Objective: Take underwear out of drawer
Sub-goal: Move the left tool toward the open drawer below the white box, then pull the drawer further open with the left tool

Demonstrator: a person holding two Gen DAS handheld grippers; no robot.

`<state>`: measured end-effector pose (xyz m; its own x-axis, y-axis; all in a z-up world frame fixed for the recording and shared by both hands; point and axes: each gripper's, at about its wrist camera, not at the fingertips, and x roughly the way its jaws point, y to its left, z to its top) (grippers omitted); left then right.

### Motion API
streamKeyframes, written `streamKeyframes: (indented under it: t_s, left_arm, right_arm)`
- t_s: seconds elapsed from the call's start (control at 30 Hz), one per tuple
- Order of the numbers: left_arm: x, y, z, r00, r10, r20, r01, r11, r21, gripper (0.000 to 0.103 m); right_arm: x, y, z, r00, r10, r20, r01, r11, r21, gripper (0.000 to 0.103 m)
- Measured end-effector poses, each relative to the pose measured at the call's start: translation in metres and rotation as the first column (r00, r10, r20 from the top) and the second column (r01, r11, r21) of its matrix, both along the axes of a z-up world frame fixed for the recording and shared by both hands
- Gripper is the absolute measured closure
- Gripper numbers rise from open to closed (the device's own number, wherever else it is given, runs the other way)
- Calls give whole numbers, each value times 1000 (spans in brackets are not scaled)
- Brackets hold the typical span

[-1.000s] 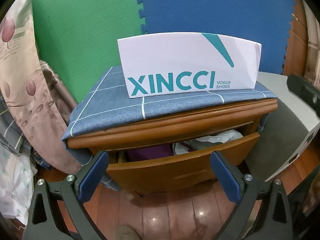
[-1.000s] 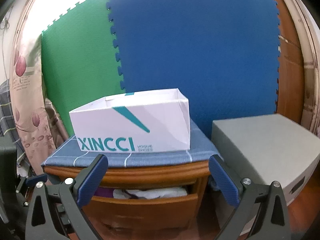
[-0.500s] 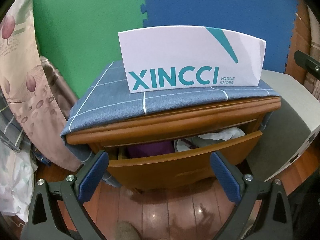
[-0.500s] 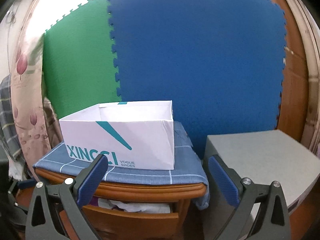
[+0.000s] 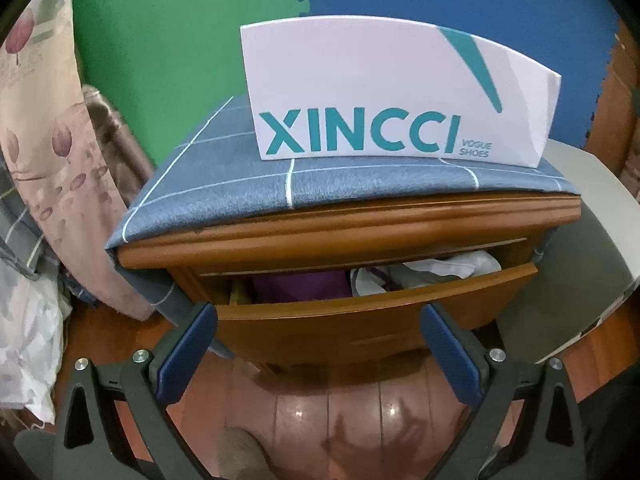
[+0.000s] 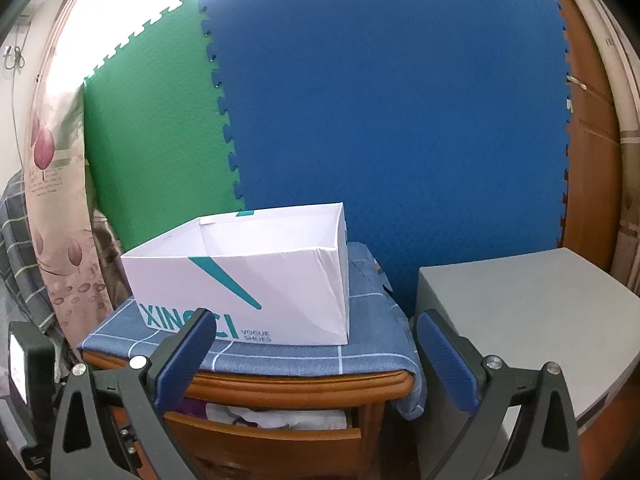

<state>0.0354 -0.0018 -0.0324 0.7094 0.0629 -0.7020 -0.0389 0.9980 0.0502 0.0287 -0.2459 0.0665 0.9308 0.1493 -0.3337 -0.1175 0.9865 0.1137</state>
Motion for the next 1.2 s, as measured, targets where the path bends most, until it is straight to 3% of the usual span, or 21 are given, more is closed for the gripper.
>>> streamKeyframes:
  t_s: [0.23,0.37,0.47,0.5,0.63,0.7,0.93,1.03,1.07,1.13,1.2]
  left_arm:
    - [13,5,-9,997,65,-31,-66,997,-43,2]
    - [23,17,-18,987,141,-73,-149,980,-128,2]
    - [29,35,-29,966,227,-124,-251,938,-240,2]
    - [31,43,-36,953,262,-150,-296,907,-299,2]
    - [35,67,-58,911,349,-220,-411,809,-420,2]
    - [40,74,-68,896,373,-241,-444,779,-443,3]
    - [56,81,-99,866,394,-307,-499,721,-481,4]
    - [58,84,-109,880,376,-292,-476,702,-530,2]
    - [60,85,-118,863,378,-336,-504,690,-519,1]
    - [59,92,-126,844,394,-364,-536,622,-571,0]
    - [58,96,-132,832,395,-390,-555,586,-590,0]
  right_arm:
    - [1,-3,-5,1000,4,-18,-4,1000,18,0]
    - [3,-4,-6,1000,11,-28,-10,999,32,0]
    - [3,-4,-6,1000,17,-26,-16,999,40,0]
    - [3,-4,-6,999,20,-27,-19,999,43,0]
    - [4,-7,-6,999,30,-31,-28,998,59,0]
    - [4,-8,-6,999,34,-33,-32,997,70,0]
    - [5,-12,-7,998,49,-46,-44,994,97,0]
    - [5,-13,-7,997,54,-49,-49,994,101,0]
    - [5,-13,-7,997,55,-49,-50,993,102,0]
    - [5,-13,-7,997,57,-51,-52,993,104,0]
    - [5,-15,-8,997,58,-56,-51,993,111,0]
